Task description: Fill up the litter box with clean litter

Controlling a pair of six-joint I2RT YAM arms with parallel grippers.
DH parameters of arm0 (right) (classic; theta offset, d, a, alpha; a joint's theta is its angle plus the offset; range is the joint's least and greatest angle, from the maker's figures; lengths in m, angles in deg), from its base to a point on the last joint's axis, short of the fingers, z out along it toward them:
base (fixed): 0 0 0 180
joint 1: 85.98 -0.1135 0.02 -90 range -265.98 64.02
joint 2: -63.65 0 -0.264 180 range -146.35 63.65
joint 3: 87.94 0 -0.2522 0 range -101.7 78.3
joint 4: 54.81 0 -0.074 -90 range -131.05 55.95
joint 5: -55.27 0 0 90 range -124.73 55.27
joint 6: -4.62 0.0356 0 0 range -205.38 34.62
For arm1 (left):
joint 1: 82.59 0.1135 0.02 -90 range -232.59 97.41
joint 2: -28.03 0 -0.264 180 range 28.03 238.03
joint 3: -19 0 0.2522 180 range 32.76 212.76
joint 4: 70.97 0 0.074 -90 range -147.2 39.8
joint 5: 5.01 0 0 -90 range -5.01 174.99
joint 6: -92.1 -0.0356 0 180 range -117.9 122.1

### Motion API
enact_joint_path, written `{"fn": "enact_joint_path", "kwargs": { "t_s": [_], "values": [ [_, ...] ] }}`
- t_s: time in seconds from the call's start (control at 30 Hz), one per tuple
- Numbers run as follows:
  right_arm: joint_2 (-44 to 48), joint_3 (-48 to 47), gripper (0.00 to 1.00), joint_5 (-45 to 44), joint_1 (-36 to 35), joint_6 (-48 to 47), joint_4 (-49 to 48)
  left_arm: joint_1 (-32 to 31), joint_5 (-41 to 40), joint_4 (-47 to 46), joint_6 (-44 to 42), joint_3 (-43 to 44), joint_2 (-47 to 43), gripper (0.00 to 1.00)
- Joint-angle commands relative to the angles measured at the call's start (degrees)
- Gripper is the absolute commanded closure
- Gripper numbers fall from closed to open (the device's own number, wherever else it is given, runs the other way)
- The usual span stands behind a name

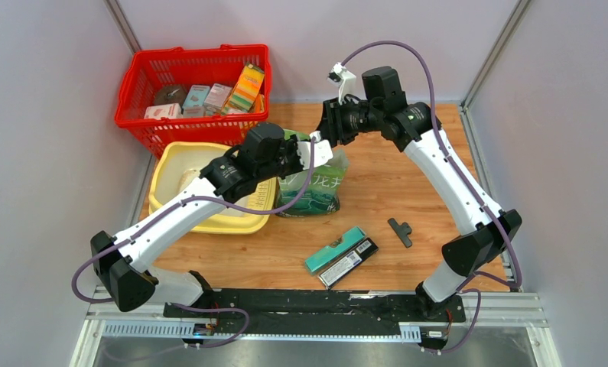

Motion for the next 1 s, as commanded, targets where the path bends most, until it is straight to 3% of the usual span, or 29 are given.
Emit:
{"fn": "enact_joint_path", "kwargs": {
  "t_s": [0.0, 0.17, 0.4, 0.47, 0.5, 0.63, 0.8, 0.97],
  "values": [
    [1.56, -0.19, 0.60, -2.18, -0.04, -1.93, -1.69, -0.25, -1.54, -3.39, -1.04, 2.09, -0.11, 1.00],
    [2.35, 0.69, 0.69, -2.45, -0.04, -2.37, -1.78, -0.25, -2.77, -3.21, -0.87, 1.91, 0.15, 1.00],
    [2.88, 1.13, 1.00, -2.18, -0.04, -3.25, -2.30, -0.25, -3.21, -3.65, 0.36, 1.91, 0.50, 1.00],
    [3.23, 0.44, 1.00, -1.31, 0.22, -4.73, -2.39, -0.25, -3.30, -3.74, 0.72, 1.91, 0.42, 0.99],
    [3.14, -0.35, 1.00, -0.61, 0.49, -5.01, -2.56, -0.25, -3.21, -3.57, 0.72, 1.82, 0.07, 0.89],
    [2.96, -5.53, 1.00, 7.47, 4.53, -3.34, -2.83, 0.88, 0.11, -2.60, 2.56, 2.09, -3.35, 0.69],
    [5.07, -7.57, 1.00, 5.48, 9.72, -6.05, -1.17, 8.70, 13.03, -1.20, 10.29, 1.12, -9.16, 0.47],
    [6.74, -5.46, 1.00, -1.04, 13.31, -8.27, 0.69, 14.94, 19.43, 5.04, 13.10, 3.58, -6.10, 0.42]
  ]
}}
